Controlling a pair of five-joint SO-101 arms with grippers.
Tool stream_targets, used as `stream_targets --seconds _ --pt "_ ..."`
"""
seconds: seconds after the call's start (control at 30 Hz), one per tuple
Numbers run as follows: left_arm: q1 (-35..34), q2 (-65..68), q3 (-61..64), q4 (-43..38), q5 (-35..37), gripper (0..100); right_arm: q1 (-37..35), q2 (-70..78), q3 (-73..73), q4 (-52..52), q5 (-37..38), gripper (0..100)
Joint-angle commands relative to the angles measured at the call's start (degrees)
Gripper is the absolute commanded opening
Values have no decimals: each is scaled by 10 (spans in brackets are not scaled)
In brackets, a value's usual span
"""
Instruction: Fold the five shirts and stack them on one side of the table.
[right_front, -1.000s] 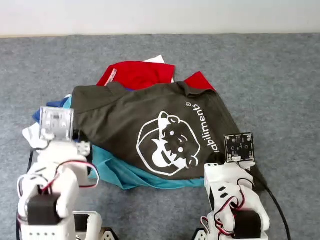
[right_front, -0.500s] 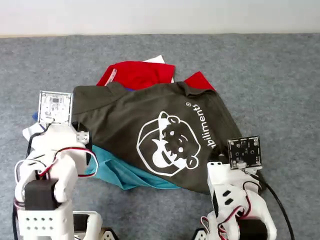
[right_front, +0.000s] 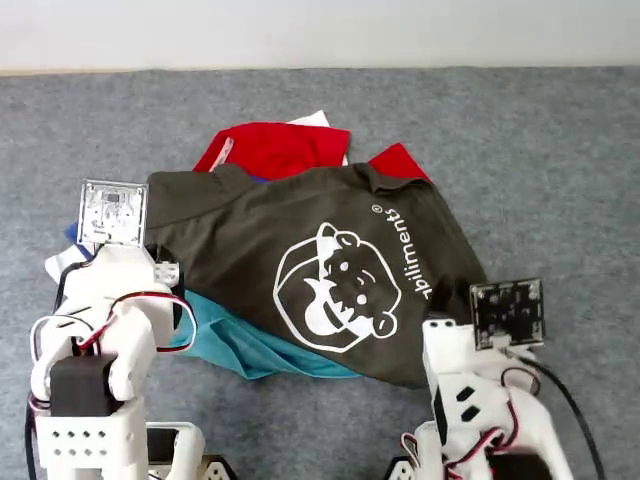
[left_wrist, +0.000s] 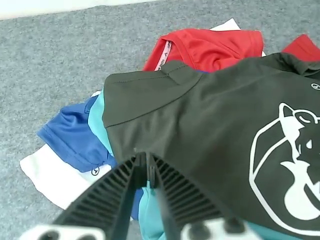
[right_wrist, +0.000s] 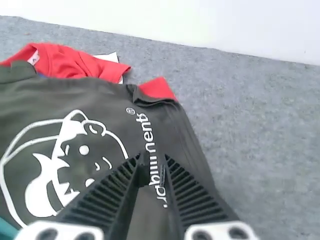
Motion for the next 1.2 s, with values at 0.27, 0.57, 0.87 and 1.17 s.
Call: stream_targets --seconds 0.27,0.57,0.87,1.17 --pt "18 13 -71 -10 5 29 0 348 -283 82 4 54" --pt "95 224 -187 -6 5 29 1 448 -375 133 4 54" --pt "157 498 -349 84 5 29 1 512 -402 180 -74 54" --pt "156 724 -577 244 2 85 1 580 -402 258 -91 57"
